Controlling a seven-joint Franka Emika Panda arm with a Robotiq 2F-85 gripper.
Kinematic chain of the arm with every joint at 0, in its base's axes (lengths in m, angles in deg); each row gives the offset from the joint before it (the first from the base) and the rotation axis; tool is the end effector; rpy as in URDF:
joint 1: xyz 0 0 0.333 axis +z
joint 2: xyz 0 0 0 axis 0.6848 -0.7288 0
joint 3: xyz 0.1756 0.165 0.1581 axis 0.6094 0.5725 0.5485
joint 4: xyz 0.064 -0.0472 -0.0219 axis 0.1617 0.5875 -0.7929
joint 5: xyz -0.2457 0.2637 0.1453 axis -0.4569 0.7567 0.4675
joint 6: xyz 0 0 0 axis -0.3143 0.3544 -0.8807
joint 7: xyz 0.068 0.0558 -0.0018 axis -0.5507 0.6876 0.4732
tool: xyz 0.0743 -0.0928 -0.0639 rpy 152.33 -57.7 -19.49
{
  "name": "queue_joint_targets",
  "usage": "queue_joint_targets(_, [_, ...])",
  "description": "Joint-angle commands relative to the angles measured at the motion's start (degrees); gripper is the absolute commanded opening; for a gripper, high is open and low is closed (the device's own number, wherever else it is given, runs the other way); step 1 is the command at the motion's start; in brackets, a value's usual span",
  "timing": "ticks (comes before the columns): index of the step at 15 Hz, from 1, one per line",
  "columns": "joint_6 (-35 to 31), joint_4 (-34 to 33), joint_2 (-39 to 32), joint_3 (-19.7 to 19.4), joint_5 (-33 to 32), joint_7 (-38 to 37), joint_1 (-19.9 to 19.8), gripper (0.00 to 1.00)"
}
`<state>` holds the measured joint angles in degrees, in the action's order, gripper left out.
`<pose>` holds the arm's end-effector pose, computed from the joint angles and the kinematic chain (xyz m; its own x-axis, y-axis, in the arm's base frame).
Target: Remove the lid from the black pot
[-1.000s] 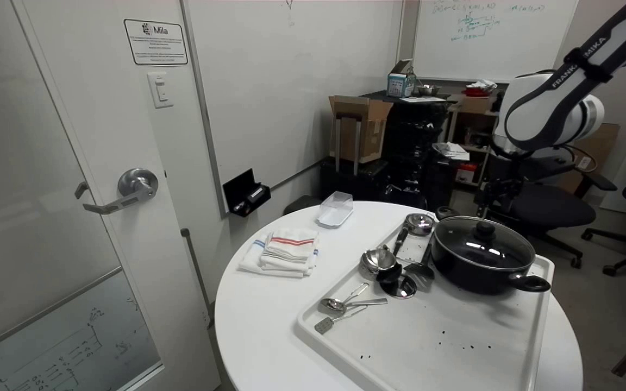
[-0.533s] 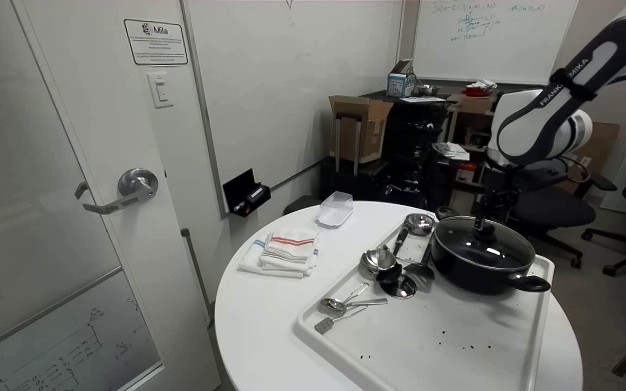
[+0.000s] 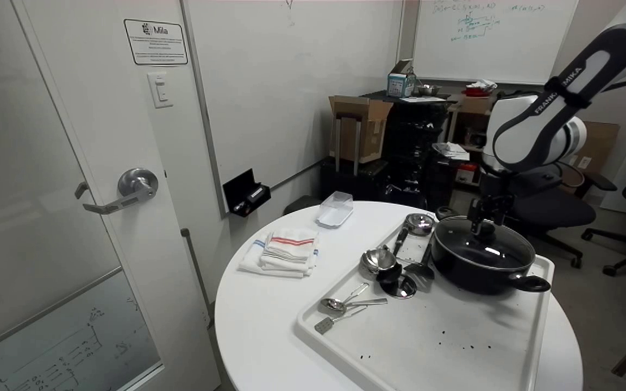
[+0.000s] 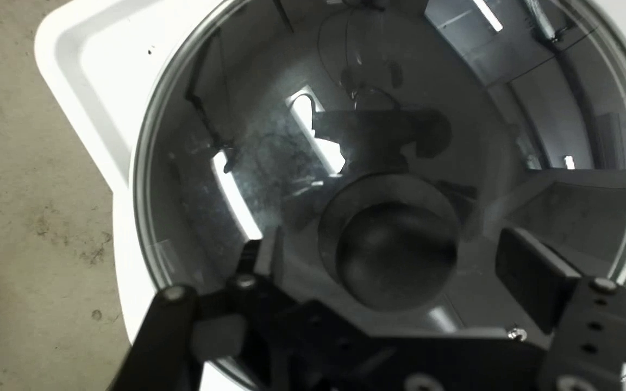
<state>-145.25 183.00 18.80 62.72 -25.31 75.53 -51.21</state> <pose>0.5321 -0.1697 0.0642 0.9397 -0.3390 -0.0453 -0.3369 -0.9402 0.0497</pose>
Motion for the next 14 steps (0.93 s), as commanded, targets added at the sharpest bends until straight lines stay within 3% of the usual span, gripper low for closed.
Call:
queue_joint_targets(1, [-1.5, -1.1, -1.0, -0.1, -1.8, -1.8, 0.6, 0.73])
queue_joint_targets(3, [-1.3, -0.9, -0.7, 0.2, -1.7, -1.4, 0.4, 0.64])
queue_joint_targets(8, [-0.6, -0.9, 0.2, 0.8, -1.1, -1.1, -0.1, 0.26])
queue_joint_targets(14, [0.3, 0.7, 2.6, 1.2, -0.9, -0.3, -0.7, 0.25])
